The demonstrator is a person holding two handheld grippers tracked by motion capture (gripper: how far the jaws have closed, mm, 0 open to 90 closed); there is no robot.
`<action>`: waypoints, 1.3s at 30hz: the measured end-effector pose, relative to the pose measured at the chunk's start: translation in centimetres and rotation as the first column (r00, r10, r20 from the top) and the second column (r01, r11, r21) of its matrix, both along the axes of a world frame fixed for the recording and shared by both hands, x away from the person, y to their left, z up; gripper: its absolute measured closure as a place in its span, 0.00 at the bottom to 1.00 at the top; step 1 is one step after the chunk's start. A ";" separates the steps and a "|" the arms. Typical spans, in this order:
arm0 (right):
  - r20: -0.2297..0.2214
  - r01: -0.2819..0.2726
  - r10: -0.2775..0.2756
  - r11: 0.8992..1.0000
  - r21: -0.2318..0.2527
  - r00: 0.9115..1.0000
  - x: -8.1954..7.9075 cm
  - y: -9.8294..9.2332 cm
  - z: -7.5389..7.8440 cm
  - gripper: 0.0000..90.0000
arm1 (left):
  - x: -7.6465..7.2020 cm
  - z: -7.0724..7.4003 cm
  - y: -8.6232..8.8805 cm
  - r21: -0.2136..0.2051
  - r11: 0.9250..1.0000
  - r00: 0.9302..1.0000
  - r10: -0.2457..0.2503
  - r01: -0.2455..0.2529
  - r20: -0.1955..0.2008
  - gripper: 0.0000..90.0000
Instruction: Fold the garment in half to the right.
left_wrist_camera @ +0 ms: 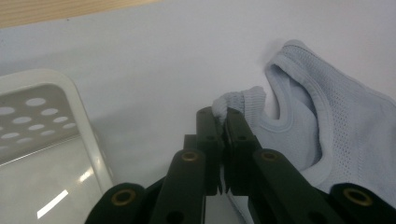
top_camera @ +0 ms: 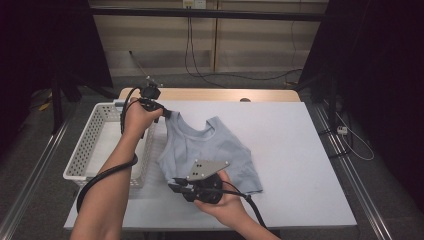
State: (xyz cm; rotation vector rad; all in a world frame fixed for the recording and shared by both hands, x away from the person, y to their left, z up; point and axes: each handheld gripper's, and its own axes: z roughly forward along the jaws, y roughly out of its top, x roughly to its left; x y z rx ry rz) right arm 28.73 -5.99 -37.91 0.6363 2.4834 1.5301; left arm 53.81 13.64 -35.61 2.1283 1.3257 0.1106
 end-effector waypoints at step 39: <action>0.020 -0.066 0.066 0.998 0.018 0.998 0.0 1.7 0.4 0.89 | -1.1 1.4 2.8 0.019 0.998 0.998 0.057 -0.057 -0.008 0.96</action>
